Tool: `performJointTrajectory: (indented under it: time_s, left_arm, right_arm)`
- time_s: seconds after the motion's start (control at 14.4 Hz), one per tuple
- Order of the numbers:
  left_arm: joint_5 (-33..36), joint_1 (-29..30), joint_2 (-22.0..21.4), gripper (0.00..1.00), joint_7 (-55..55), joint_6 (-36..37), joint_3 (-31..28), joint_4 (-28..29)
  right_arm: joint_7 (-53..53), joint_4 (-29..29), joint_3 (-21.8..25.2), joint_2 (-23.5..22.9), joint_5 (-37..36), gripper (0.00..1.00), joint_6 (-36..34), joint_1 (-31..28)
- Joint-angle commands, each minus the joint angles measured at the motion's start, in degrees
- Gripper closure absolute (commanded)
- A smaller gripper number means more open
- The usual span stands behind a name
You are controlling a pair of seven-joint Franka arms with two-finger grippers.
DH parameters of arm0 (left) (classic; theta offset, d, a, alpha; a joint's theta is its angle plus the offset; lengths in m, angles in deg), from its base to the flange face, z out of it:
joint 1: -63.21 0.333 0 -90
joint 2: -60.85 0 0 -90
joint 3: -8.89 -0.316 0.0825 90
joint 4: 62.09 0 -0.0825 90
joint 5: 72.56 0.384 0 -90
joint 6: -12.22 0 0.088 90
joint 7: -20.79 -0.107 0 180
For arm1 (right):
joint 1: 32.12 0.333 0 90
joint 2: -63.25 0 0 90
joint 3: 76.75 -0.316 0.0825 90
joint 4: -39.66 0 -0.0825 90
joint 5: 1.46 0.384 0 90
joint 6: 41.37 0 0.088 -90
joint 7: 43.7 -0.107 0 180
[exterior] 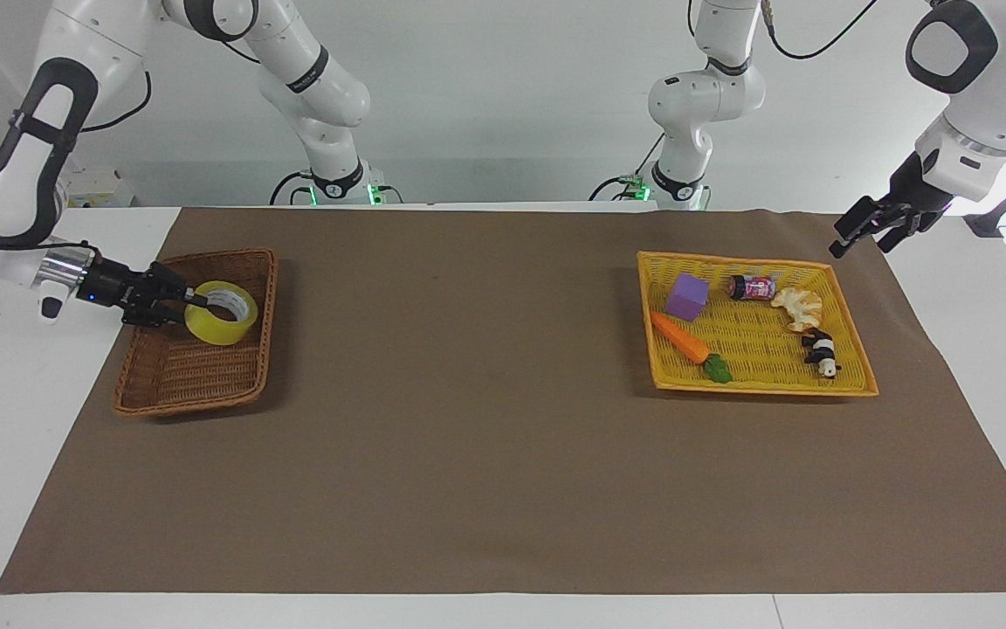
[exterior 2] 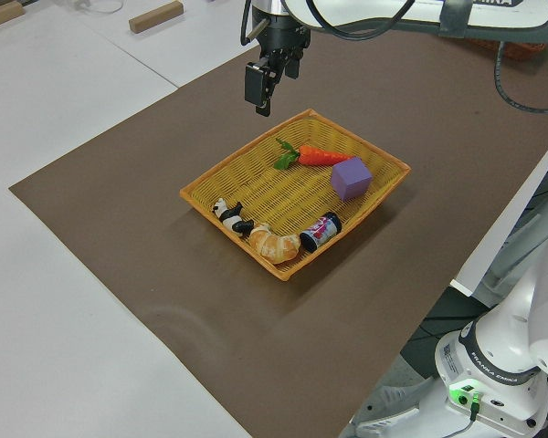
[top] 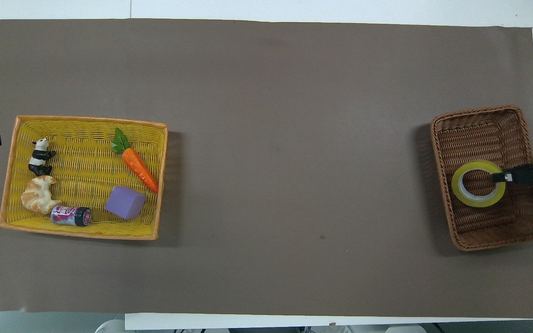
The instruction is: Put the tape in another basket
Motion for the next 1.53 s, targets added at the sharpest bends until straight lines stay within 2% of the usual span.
performJointTrajectory:
  time_s: [0.0, 0.07, 0.14, 0.77, 1.11, 1.32, 1.46]
  left_arm:
    - [2.79, -1.39, 3.15, 0.00, -0.07, 4.19, -0.35, -6.29]
    - [4.37, -2.45, 3.60, 0.00, -0.16, 5.16, -0.26, -7.18]
    - [4.82, -2.81, 3.69, 0.00, -0.16, 5.77, -0.17, -7.45]
    - [5.97, -4.48, 4.13, 0.00, -0.43, 9.64, -0.08, -9.29]
    - [9.39, -4.66, 3.60, 0.00, -0.51, 10.88, 3.17, -8.68]
    - [9.48, -4.66, 1.42, 0.00, -0.69, 9.22, 3.78, -4.48]
    - [9.48, -4.39, 1.14, 0.00, -1.30, 8.51, 3.44, -3.41]
  right_arm:
    - [1.48, 0.54, -0.60, 0.43, 0.16, 0.70, 1.34, -0.92]
    - [1.57, 0.54, -0.60, 0.43, 0.07, 0.30, 1.60, -0.83]
    - [1.75, 0.54, -0.60, 0.43, -0.02, 0.01, 2.13, -0.83]
    - [3.24, -3.32, -1.21, 1.04, -2.04, 0.00, 2.75, 0.14]
    - [1.84, -7.80, -1.39, 4.81, -9.41, 0.00, 3.10, 4.35]
    - [-5.60, -8.07, -1.39, 8.85, -13.36, 0.00, 3.19, 8.39]
    - [-14.03, -10.43, -1.39, 10.88, -16.87, 0.00, 3.01, 13.47]
